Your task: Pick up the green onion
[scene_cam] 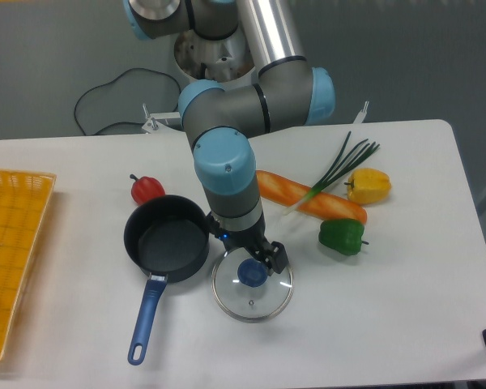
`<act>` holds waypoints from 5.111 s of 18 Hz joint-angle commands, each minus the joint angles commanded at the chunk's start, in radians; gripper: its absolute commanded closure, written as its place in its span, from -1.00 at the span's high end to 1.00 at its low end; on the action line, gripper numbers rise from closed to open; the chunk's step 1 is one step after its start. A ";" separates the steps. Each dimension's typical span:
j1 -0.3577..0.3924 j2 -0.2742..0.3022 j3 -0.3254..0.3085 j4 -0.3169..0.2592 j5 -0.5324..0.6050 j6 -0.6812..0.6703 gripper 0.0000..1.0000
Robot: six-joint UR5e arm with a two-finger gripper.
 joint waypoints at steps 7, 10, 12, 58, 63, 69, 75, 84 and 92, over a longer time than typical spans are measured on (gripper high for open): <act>-0.003 0.002 -0.023 0.002 0.002 -0.069 1.00; -0.003 0.002 -0.031 0.002 0.002 -0.118 1.00; -0.005 -0.004 -0.035 0.003 0.005 -0.121 1.00; 0.367 0.092 -0.285 -0.005 -0.267 0.550 1.00; 0.376 0.091 -0.290 -0.006 -0.270 0.568 1.00; 0.374 0.081 -0.299 -0.006 -0.270 0.558 1.00; 0.368 0.051 -0.296 -0.005 -0.268 0.558 1.00; 0.356 0.035 -0.293 -0.005 -0.264 0.560 0.86; 0.354 0.035 -0.288 -0.006 -0.258 0.558 -0.24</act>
